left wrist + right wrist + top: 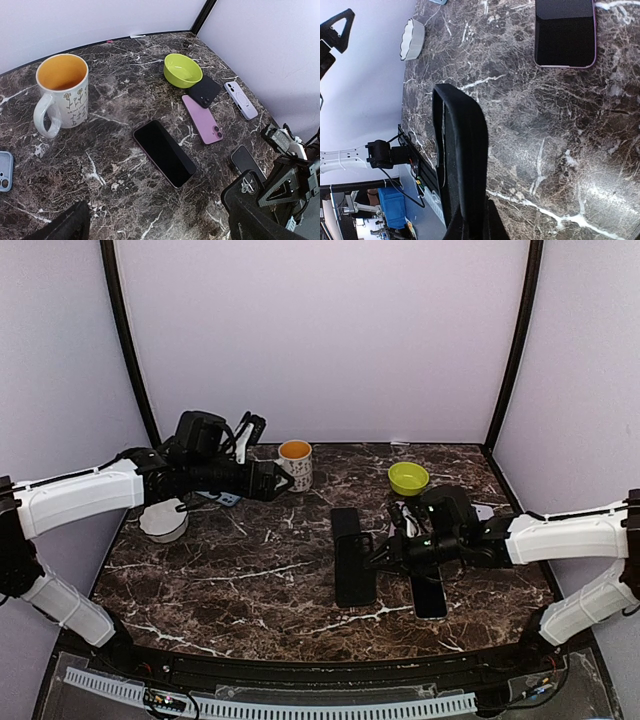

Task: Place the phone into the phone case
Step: Place the phone case at the corner of the board, then pick up the phone at the center of the board.

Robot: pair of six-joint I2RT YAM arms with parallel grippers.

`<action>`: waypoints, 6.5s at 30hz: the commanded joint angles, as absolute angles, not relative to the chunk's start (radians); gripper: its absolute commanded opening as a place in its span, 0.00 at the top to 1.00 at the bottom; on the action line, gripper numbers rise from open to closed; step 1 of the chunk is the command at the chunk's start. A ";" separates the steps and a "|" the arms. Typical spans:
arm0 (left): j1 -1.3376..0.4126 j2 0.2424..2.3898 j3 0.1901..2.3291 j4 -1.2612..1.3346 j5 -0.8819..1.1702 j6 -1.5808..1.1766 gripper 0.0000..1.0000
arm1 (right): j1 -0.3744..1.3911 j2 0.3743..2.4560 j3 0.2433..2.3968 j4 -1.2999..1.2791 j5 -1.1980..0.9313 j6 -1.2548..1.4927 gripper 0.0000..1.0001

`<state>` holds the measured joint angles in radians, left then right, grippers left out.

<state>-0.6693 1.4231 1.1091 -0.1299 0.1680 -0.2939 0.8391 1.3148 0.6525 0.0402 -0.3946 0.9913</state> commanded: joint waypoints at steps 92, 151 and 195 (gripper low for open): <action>-0.653 1.497 1.154 -0.198 0.244 -0.270 0.01 | 0.954 1.509 0.988 -0.595 -0.021 0.834 0.35; -0.646 1.459 1.163 -0.230 0.135 -0.244 0.01 | 0.849 2.232 1.866 -0.820 0.354 0.663 0.01; -0.647 1.439 1.160 -0.221 0.173 -0.238 0.01 | 0.819 2.298 1.809 -0.711 0.294 0.713 0.38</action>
